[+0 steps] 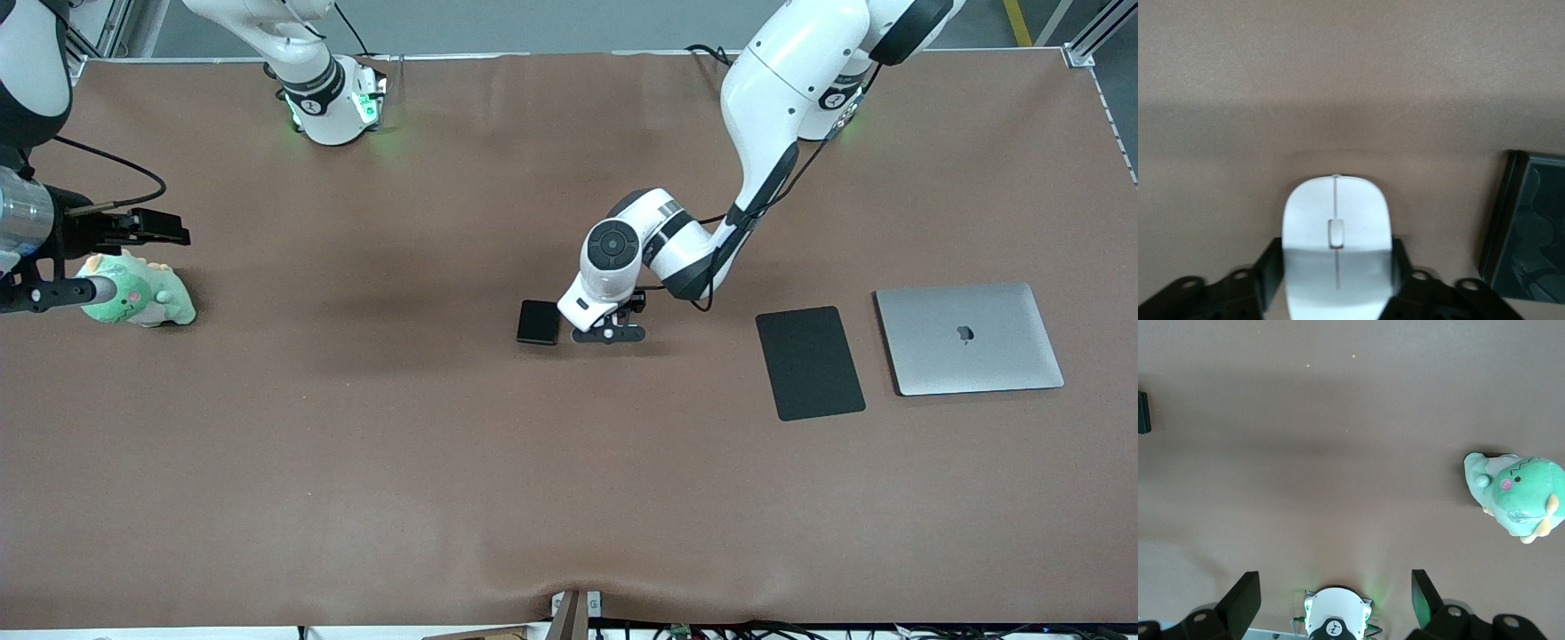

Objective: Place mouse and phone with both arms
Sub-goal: 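Grasp the white mouse with the left gripper while the right arm starts moving, then carry the mouse toward the mouse pad while the right gripper reaches the phone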

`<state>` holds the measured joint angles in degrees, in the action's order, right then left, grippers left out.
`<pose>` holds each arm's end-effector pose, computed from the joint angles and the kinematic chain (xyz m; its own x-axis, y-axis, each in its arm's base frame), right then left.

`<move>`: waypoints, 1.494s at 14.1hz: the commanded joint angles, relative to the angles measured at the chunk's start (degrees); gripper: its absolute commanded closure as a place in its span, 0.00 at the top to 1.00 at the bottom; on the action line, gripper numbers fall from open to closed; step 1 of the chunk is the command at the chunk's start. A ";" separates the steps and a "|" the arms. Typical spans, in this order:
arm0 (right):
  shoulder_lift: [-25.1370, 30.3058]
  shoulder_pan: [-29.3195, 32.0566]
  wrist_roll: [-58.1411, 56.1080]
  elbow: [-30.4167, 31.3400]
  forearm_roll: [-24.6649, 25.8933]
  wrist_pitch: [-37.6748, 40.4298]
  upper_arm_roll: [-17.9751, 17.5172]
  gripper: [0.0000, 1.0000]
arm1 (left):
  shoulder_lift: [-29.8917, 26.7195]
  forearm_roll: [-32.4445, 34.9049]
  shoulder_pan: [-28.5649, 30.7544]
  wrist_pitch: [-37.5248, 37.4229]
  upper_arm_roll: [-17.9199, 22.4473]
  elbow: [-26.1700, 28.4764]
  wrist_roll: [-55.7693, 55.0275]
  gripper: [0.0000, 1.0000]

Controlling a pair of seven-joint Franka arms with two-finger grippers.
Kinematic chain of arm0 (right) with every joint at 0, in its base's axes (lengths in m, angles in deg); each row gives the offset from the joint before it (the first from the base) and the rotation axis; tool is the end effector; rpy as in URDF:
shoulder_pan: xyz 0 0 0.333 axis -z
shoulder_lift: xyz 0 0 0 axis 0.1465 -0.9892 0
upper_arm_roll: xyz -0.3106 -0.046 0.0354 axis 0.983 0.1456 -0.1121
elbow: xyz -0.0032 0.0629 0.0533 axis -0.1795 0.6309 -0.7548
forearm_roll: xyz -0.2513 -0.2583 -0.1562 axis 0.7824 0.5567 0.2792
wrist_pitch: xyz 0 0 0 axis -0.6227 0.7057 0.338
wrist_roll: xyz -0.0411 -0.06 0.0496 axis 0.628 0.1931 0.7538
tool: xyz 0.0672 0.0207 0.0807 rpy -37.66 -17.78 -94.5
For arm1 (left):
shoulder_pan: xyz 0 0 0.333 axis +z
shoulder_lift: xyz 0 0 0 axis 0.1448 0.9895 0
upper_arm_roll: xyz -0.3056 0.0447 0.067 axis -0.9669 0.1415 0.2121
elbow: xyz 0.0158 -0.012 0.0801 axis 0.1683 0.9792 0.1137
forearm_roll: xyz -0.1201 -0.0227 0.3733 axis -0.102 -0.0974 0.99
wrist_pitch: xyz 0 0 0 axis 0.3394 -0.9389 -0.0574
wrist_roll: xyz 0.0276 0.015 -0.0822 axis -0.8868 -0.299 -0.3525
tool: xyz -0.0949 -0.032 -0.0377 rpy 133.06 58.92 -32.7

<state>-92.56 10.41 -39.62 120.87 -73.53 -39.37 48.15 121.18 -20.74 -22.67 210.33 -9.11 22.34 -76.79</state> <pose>0.5677 -0.0054 0.5517 0.9349 0.1381 -0.3269 0.1216 -0.9901 -0.0704 0.4778 -0.4771 0.1733 0.9953 0.0023 -0.0964 0.0036 -0.9999 0.0128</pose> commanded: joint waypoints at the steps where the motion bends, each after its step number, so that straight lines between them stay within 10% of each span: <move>1: -0.32 -2.33 0.36 0.12 0.31 1.77 -0.40 1.00 | 0.96 1.69 -0.91 0.09 0.59 -1.67 -1.66 0.06; 12: -4.54 -4.97 6.16 0.30 -7.16 0.10 -0.40 1.00 | -12.91 2.57 14.89 -8.69 1.29 -1.68 11.41 0.00; 21: -6.74 -12.52 17.58 3.09 -9.44 -8.31 -0.40 1.00 | -12.93 2.92 32.74 -9.05 1.56 1.05 30.59 0.00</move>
<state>-98.89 -0.08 -24.98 122.07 -81.99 -44.32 47.57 108.33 -19.38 7.80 201.15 -7.09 22.07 -47.73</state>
